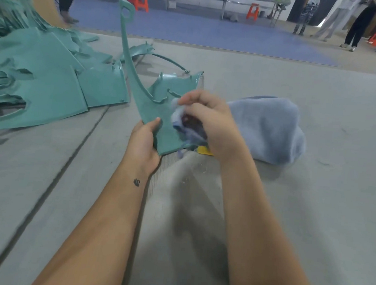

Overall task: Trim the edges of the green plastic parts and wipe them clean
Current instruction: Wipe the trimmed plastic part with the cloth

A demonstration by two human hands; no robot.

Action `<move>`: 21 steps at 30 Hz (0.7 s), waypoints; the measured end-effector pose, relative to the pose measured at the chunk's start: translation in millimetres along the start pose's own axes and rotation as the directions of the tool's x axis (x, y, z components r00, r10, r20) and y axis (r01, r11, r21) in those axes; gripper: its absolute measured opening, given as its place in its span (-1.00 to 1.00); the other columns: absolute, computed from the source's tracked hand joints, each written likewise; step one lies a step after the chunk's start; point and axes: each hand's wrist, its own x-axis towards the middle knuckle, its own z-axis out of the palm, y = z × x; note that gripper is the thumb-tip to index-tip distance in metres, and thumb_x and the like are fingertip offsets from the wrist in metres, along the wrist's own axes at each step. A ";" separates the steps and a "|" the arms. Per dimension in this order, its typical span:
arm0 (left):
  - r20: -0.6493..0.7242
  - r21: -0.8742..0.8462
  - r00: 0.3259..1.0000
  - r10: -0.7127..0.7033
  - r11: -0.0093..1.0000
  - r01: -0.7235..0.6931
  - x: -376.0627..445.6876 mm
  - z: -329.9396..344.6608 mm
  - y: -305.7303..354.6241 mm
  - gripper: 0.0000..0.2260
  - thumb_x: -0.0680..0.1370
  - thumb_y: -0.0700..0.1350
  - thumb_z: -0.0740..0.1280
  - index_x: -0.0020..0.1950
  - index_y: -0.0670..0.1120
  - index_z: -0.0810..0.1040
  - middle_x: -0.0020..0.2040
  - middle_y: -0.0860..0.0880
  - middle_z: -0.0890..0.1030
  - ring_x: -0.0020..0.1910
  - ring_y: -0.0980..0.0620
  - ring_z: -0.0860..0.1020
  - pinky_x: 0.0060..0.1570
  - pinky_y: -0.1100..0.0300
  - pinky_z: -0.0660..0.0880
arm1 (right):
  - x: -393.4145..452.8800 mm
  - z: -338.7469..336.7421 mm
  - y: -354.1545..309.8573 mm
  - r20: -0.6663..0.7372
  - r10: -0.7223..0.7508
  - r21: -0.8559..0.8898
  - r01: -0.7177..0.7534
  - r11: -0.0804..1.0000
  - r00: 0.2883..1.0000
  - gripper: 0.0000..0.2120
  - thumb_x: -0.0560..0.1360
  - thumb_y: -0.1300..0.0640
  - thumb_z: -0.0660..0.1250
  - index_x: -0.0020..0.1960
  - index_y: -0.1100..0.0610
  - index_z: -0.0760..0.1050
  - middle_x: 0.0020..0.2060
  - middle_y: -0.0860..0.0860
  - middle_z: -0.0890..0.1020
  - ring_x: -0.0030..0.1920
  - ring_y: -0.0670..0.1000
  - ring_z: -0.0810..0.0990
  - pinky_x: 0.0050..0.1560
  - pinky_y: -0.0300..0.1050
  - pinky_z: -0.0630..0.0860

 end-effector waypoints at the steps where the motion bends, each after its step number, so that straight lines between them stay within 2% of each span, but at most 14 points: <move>1: -0.004 0.018 1.000 -0.001 1.000 0.002 -0.1 -0.2 0.5 -0.72 0.65 -0.20 0.13 0.32 -0.23 0.45 0.14 -0.21 0.60 0.04 -0.16 0.59 -0.03 0.00 0.58 | 1.0 0.7 7.8 0.015 0.046 -0.050 -0.045 0.998 0.999 -0.76 0.49 0.50 0.17 -0.15 0.23 0.50 -0.36 0.21 0.54 -0.42 0.00 0.46 -0.35 -0.20 0.40; 3: -0.008 0.022 1.000 -0.007 1.000 0.007 -0.4 -1.2 0.9 -0.68 0.66 -0.16 0.13 0.33 -0.31 0.42 0.19 -0.27 0.57 0.15 -0.23 0.57 0.13 -0.07 0.55 | 3.2 -2.7 24.8 -0.040 0.076 -0.253 -0.083 0.964 0.996 -0.82 0.52 0.43 0.25 -0.06 0.19 0.52 -0.26 0.22 0.54 -0.35 -0.04 0.45 -0.29 -0.26 0.42; 5: -0.010 0.023 1.000 0.027 0.999 -0.026 -0.7 -0.9 0.1 -0.66 0.67 -0.16 0.12 0.35 -0.35 0.40 0.23 -0.32 0.55 0.21 -0.27 0.55 0.24 -0.15 0.48 | 4.7 -5.7 40.8 -0.107 -0.026 -0.439 -0.023 0.898 0.994 -0.86 0.51 0.36 0.32 0.00 0.18 0.55 -0.28 0.11 0.55 -0.34 -0.13 0.45 -0.25 -0.36 0.42; 7: -0.010 0.043 0.998 0.070 0.997 -0.069 -3.1 0.0 -1.0 -0.69 0.67 -0.15 0.13 0.29 -0.33 0.46 0.16 -0.28 0.61 0.14 -0.22 0.60 0.19 -0.11 0.52 | 3.1 -3.5 51.2 -0.122 -0.239 -0.639 0.108 0.762 0.963 -0.90 0.48 0.26 0.39 -0.03 0.13 0.62 -0.28 -0.04 0.59 -0.28 -0.17 0.50 -0.16 -0.36 0.43; 9: -0.003 0.037 0.996 0.092 0.995 -0.092 -1.9 -1.2 -0.5 -0.72 0.67 -0.10 0.15 0.16 -0.25 0.55 0.00 -0.16 0.69 0.00 -0.08 0.67 0.04 0.05 0.59 | 0.5 2.0 57.4 -0.023 -0.421 -0.718 0.278 0.638 0.907 -0.92 0.45 0.25 0.39 -0.12 0.13 0.66 -0.25 -0.04 0.65 -0.19 -0.12 0.53 -0.10 -0.31 0.42; 10: 0.005 0.031 0.997 0.083 0.996 -0.083 -0.8 -1.8 0.0 -0.70 0.68 -0.06 0.14 0.17 -0.23 0.56 0.01 -0.14 0.69 0.00 -0.04 0.67 0.02 0.09 0.59 | -0.4 4.6 59.0 0.020 -0.461 -0.731 0.327 0.598 0.887 -0.92 0.44 0.24 0.39 -0.13 0.14 0.66 -0.22 -0.03 0.67 -0.15 -0.09 0.54 -0.07 -0.28 0.42; 12: 0.004 0.016 0.999 0.052 0.999 -0.052 1.2 -3.2 1.3 -0.63 0.68 -0.01 0.13 0.26 -0.25 0.52 0.09 -0.17 0.66 0.05 -0.06 0.65 0.02 0.10 0.58 | -0.7 8.6 60.2 0.055 -0.461 -0.767 0.334 0.548 0.886 -0.90 0.47 0.21 0.39 -0.07 0.17 0.67 -0.13 0.00 0.69 -0.06 -0.03 0.58 0.03 -0.24 0.43; 16: -0.006 0.023 0.989 0.146 0.989 -0.146 2.1 -1.5 -0.2 -0.77 0.68 -0.13 0.14 0.08 -0.21 0.54 -0.21 -0.05 0.71 -0.21 0.03 0.69 -0.28 0.24 0.58 | 0.6 11.6 60.0 -0.014 -0.453 -0.831 0.242 0.502 0.891 -0.85 0.51 0.16 0.36 0.03 0.15 0.66 -0.01 0.01 0.67 0.09 0.03 0.56 0.19 -0.11 0.40; 18: -0.013 -0.001 0.986 0.166 0.986 -0.166 2.0 0.5 -0.3 -0.81 0.67 -0.16 0.15 0.01 -0.15 0.55 -0.21 -0.02 0.71 -0.21 0.06 0.69 -0.28 0.25 0.58 | 1.3 11.8 58.7 -0.003 -0.440 -0.855 0.226 0.467 0.898 -0.78 0.55 0.16 0.32 0.14 0.18 0.64 0.13 0.04 0.65 0.21 0.05 0.52 0.30 -0.09 0.35; 21: 0.003 0.022 0.984 0.178 0.984 -0.178 3.7 0.1 -0.5 -0.81 0.67 -0.17 0.16 0.05 -0.14 0.57 -0.11 -0.04 0.72 -0.11 0.01 0.69 -0.18 0.18 0.61 | 1.6 6.0 55.6 -0.012 -0.404 -0.878 0.183 0.442 0.915 -0.68 0.61 0.17 0.25 0.33 0.22 0.52 0.32 0.08 0.54 0.38 0.03 0.42 0.43 -0.17 0.23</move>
